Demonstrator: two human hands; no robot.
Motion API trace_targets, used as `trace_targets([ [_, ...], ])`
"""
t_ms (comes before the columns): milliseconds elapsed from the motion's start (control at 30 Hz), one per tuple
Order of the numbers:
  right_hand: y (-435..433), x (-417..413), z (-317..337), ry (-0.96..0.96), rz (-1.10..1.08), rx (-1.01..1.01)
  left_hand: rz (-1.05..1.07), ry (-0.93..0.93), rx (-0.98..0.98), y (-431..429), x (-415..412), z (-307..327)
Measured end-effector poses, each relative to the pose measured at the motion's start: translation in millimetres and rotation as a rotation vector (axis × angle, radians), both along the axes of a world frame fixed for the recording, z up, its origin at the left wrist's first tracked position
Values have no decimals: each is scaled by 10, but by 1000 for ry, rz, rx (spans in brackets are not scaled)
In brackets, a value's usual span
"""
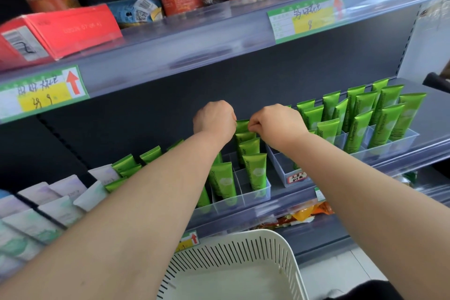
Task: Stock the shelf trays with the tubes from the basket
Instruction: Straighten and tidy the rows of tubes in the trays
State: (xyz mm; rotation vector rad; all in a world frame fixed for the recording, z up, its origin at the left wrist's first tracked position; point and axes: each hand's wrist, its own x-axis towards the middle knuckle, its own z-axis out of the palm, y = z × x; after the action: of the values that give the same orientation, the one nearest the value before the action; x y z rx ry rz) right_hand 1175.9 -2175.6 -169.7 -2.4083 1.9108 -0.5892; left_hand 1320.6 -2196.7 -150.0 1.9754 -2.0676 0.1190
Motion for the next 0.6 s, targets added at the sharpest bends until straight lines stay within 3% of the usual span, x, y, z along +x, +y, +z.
trace_targets([
  [600, 180, 67, 100, -24, 26, 14, 39, 189, 61, 218, 181, 59],
])
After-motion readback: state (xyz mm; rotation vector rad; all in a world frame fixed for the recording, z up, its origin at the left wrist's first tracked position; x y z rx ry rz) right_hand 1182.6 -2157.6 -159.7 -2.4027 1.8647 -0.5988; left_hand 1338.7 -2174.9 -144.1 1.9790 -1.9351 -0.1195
